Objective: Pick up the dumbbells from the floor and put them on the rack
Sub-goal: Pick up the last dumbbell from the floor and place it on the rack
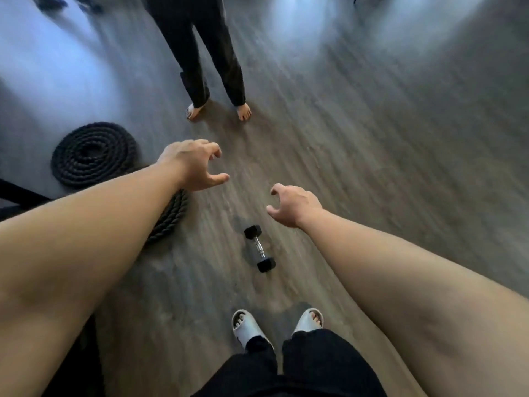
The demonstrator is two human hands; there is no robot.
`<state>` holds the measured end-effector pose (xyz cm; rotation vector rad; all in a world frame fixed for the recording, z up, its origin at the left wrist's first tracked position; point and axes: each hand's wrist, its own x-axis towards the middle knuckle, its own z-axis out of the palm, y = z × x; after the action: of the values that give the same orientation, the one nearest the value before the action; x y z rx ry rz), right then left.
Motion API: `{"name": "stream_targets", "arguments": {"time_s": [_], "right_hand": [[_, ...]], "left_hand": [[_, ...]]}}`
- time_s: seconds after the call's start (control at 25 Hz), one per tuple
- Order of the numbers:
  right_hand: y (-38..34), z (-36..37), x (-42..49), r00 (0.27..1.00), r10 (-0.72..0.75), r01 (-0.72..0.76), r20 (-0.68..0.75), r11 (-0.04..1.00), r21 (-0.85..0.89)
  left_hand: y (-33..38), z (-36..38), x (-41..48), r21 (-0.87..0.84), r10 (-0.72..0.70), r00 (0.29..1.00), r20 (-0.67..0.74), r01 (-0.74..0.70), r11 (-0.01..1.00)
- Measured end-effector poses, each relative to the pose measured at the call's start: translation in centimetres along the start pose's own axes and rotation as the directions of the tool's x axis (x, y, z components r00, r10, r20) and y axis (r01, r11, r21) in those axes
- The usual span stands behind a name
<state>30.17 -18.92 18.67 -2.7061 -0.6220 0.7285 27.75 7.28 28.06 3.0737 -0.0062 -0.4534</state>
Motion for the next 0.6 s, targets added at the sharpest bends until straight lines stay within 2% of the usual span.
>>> {"name": "stream_targets", "arguments": {"time_s": [0.2,0.36,0.6], "right_hand": [[1.4,2.8,2.7,0.995,0.098,-0.097,-0.003,0.985,0.143],[3.9,7.0,7.5,0.991,0.128,-0.133,0.037,0.979,0.156],[8.5,21.4,17.8,0.967,0.242,-0.255,0.083,0.932,0.257]], "left_hand": [[1.1,4.4,5.4,-0.021,0.08,0.995,0.061,-0.079,0.997],[1.0,8.8,11.3,-0.029,0.101,0.993,0.053,-0.1,0.995],[-0.8,25.8,20.9,-0.105,0.161,0.978,0.132,-0.147,0.983]]}}
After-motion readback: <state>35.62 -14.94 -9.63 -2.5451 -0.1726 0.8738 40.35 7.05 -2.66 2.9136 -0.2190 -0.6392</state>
